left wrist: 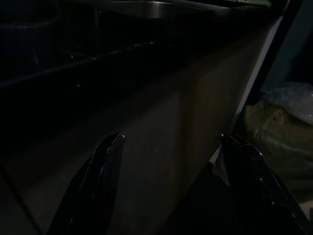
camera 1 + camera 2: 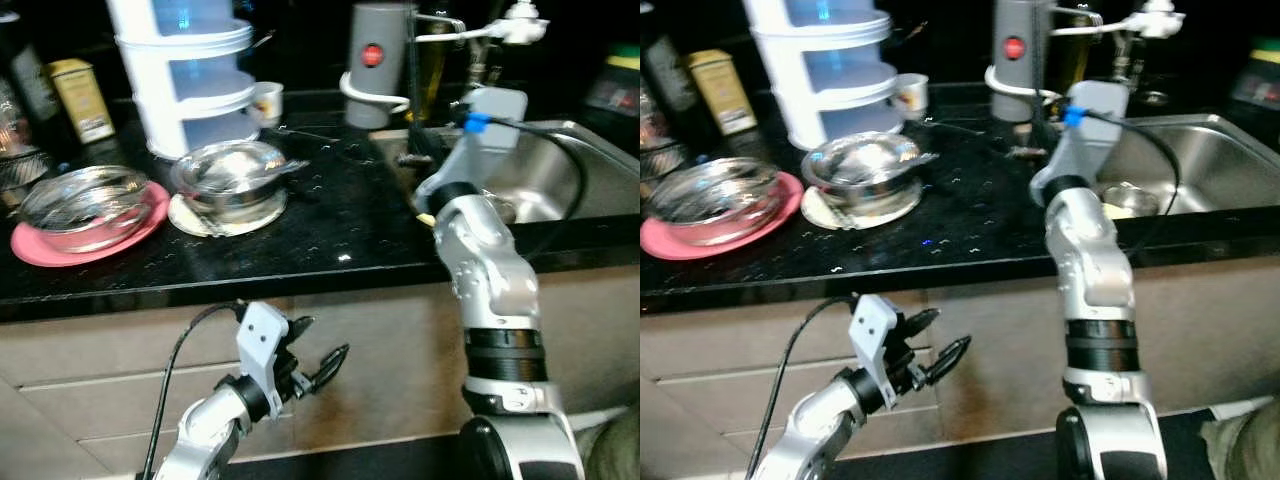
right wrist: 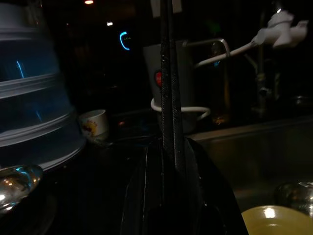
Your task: Kitchen organization
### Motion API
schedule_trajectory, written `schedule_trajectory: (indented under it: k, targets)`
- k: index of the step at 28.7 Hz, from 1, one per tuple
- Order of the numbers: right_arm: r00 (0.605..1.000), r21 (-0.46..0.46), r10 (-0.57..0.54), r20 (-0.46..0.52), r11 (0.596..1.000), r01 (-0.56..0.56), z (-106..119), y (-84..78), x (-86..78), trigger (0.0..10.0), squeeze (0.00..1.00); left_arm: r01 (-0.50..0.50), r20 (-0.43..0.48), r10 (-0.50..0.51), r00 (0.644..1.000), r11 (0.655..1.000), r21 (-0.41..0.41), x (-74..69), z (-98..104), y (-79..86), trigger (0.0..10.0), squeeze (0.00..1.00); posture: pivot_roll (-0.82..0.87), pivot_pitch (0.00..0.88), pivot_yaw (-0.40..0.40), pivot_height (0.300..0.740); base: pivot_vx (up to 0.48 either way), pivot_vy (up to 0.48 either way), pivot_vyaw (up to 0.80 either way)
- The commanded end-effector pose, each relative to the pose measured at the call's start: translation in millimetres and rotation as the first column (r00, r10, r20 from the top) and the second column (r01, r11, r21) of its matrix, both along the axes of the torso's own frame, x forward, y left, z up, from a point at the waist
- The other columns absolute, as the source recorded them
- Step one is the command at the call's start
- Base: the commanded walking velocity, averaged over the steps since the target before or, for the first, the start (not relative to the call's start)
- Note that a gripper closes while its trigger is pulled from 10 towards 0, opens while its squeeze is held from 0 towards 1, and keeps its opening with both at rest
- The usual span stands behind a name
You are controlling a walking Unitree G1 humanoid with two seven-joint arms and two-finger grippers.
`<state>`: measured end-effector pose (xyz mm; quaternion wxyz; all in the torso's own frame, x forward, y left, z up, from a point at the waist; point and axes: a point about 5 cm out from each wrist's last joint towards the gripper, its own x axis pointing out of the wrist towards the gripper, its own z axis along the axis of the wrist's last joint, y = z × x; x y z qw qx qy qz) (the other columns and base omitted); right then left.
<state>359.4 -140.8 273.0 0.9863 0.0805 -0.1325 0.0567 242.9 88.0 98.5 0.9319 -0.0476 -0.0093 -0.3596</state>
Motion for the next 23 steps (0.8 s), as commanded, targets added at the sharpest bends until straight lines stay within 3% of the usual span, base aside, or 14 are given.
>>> schedule_trajectory:
  k: [1,11,23]
  targets:
    - [0.999,-0.015,0.033,-0.009,0.999,-0.033,-1.9,11.3,0.4,10.0,0.00,-0.011,-0.026,0.011,1.000,1.000,0.014,-1.0,-4.7,4.4,10.0,0.00,-0.03,0.000,-0.031,0.740,0.000,-0.345,0.00]
    - [0.999,-0.054,0.037,-0.033,0.998,-0.039,-7.0,12.9,0.6,10.0,0.00,-0.015,-0.033,0.015,0.999,1.000,0.004,-1.2,-4.9,4.7,10.0,0.00,-0.03,0.000,-0.030,0.740,0.000,-0.338,0.00]
    - [0.998,-0.070,0.047,-0.042,0.996,-0.050,-9.3,15.0,0.7,10.0,0.00,-0.041,-0.045,0.040,0.998,0.999,-0.018,0.8,-4.8,7.7,10.0,0.00,-0.03,0.000,-0.032,0.740,0.000,0.000,0.00]
